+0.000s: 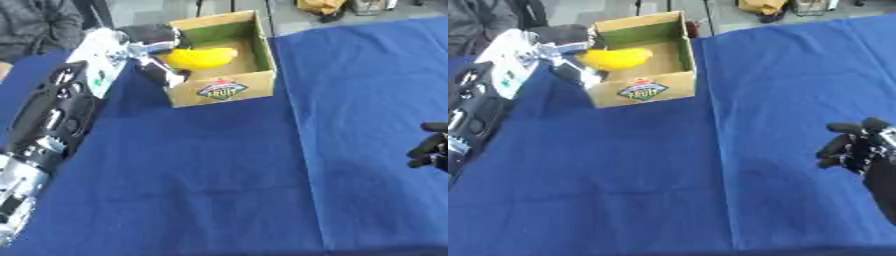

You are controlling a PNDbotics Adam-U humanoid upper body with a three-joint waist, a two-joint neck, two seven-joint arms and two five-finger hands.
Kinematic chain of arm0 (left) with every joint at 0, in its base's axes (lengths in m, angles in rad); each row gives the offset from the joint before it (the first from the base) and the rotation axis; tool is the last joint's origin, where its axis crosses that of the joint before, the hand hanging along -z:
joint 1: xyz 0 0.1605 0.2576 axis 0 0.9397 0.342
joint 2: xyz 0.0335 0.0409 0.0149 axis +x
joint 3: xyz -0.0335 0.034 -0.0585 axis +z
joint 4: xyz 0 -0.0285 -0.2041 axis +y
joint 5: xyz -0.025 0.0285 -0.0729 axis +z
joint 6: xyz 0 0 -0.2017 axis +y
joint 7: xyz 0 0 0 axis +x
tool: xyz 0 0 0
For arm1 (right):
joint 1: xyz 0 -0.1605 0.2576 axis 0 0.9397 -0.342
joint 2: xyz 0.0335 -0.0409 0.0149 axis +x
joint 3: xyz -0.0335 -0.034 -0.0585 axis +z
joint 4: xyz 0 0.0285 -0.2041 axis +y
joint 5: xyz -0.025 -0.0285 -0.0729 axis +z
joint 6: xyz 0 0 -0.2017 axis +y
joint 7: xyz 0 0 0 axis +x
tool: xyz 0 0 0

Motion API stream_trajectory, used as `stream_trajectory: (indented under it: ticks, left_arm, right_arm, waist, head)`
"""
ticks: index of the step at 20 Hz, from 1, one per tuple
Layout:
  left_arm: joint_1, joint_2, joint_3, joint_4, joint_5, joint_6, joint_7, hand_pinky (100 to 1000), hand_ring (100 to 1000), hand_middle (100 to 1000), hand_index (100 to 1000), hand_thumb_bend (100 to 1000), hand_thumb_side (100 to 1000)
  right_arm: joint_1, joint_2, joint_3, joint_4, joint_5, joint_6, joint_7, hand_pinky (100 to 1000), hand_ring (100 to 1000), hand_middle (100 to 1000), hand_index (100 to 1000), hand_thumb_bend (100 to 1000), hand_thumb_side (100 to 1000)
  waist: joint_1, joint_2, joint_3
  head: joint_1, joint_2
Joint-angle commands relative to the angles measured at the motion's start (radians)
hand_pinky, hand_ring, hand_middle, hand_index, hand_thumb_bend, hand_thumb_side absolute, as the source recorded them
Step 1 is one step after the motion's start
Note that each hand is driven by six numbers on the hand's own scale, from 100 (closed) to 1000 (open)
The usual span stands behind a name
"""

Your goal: Pick up objects on the table and place them in the box.

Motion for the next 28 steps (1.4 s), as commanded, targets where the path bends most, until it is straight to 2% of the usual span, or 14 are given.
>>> stream_trajectory:
  ticks: [1,6,11,12,13,18,22,23,24,26,28]
  left_arm:
    - [-0.037,0.022,0.041,0.036,-0.031,-0.01,0.055,630,569,557,686,141,295]
    - [-0.041,0.034,0.073,0.095,-0.085,-0.018,0.135,633,571,557,685,150,288]
    - [-0.042,0.045,0.094,0.135,-0.115,-0.014,0.182,636,576,565,689,152,304]
    - [-0.041,0.045,0.097,0.147,-0.123,-0.01,0.187,636,578,568,690,182,286]
    - [-0.039,0.046,0.099,0.158,-0.13,-0.006,0.191,637,580,571,691,163,317]
    - [-0.033,0.041,0.11,0.215,-0.167,0.006,0.212,642,597,593,709,231,362]
    - [-0.03,0.033,0.106,0.229,-0.19,-0.015,0.212,653,624,628,757,556,527]
    - [-0.029,0.031,0.105,0.229,-0.194,-0.022,0.208,658,636,643,768,674,584]
    - [-0.028,0.03,0.104,0.227,-0.199,-0.028,0.205,663,646,655,773,740,618]
    - [-0.025,0.03,0.105,0.218,-0.207,-0.034,0.209,671,660,671,774,809,664]
    - [-0.021,0.032,0.109,0.203,-0.208,-0.035,0.223,669,658,672,772,808,685]
  right_arm:
    - [-0.014,-0.025,-0.002,-0.024,0.016,-0.001,0.004,586,611,522,781,100,1000]
    - [-0.013,-0.032,-0.004,-0.024,0.024,-0.001,-0.001,586,610,522,781,100,1000]
    - [-0.022,-0.038,-0.004,-0.027,0.03,0.0,-0.002,586,610,522,780,100,1000]
    - [-0.023,-0.038,-0.004,-0.027,0.031,0.0,-0.003,586,610,522,780,100,1000]
    - [-0.024,-0.039,-0.005,-0.027,0.033,0.001,-0.004,586,610,522,780,100,1000]
    - [-0.03,-0.039,-0.006,-0.029,0.036,0.002,-0.007,586,610,522,780,100,1000]
    - [-0.03,-0.04,-0.009,-0.03,0.038,0.002,-0.011,586,610,522,780,100,1000]
    - [-0.031,-0.039,-0.009,-0.03,0.037,0.002,-0.011,586,610,522,780,100,1000]
    - [-0.031,-0.038,-0.008,-0.03,0.037,0.003,-0.011,586,610,522,780,100,1000]
    - [-0.031,-0.036,-0.009,-0.03,0.037,0.003,-0.011,586,610,522,780,100,1000]
    - [-0.029,-0.035,-0.01,-0.029,0.036,0.003,-0.012,586,610,522,780,100,1000]
  waist:
    - [0.006,-0.008,-0.013]
    - [0.032,0.008,-0.053]
    - [0.057,0.029,-0.083]
    - [0.062,0.032,-0.089]
    - [0.067,0.034,-0.094]
    - [0.085,0.046,-0.123]
    - [0.09,0.051,-0.129]
    - [0.09,0.05,-0.129]
    - [0.09,0.049,-0.129]
    - [0.089,0.046,-0.127]
    - [0.086,0.04,-0.125]
  head:
    - [0.011,-0.02]
    - [0.027,-0.044]
    - [0.037,-0.08]
    - [0.039,-0.083]
    - [0.042,-0.086]
    - [0.048,-0.098]
    - [0.049,-0.098]
    - [0.048,-0.098]
    - [0.047,-0.098]
    - [0.046,-0.097]
    - [0.044,-0.095]
